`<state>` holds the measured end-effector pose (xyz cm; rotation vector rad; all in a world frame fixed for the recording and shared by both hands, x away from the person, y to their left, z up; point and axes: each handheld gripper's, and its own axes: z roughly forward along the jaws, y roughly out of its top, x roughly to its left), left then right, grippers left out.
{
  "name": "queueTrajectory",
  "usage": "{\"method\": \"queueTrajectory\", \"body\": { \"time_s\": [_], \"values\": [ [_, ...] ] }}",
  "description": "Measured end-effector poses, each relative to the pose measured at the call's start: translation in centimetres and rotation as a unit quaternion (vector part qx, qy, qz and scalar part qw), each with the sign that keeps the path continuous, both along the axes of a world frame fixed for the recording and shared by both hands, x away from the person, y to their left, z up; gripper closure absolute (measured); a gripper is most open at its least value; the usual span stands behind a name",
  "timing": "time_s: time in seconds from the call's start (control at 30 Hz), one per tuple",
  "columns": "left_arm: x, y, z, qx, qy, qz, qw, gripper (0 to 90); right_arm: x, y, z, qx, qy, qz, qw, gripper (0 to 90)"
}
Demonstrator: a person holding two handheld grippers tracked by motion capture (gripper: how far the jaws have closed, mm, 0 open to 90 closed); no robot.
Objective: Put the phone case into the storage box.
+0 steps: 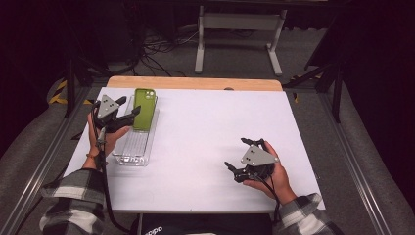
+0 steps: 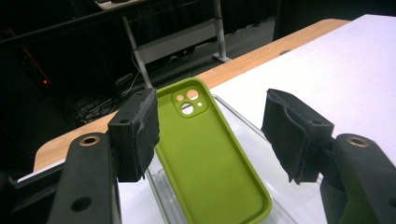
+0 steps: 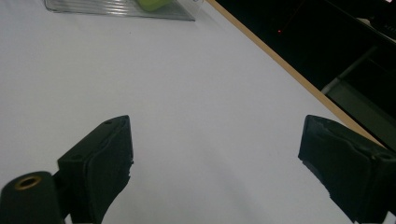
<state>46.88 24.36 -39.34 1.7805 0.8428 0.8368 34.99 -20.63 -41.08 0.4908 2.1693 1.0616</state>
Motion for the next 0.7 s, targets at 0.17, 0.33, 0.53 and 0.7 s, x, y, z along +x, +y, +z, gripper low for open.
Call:
{"method": "queueTrajectory", "body": {
  "time_s": [0.17, 0.33, 0.53, 0.7],
  "values": [
    [-0.8, -0.4, 0.3, -0.001, -0.012, -0.01, 0.9999, 34.4, 0.0, 0.0, 0.1, 0.001, -0.002, 0.001, 1.0, 10.8],
    [-1.4, -0.7, 0.3, -0.008, -0.01, -0.019, 0.9997, 32.0, 0.0, 0.1, 0.1, 0.001, -0.003, 0.004, 1.0, 10.9],
    [-2.0, -0.8, 0.4, -0.021, -0.012, -0.023, 0.9995, 30.1, 0.0, 0.3, 0.0, 0.001, -0.002, 0.008, 1.0, 10.9],
    [-2.5, -1.0, 0.4, -0.021, -0.015, -0.026, 0.9993, 27.2, 0.0, 0.2, 0.0, 0.001, -0.001, 0.006, 1.0, 10.9]
  ]
}}
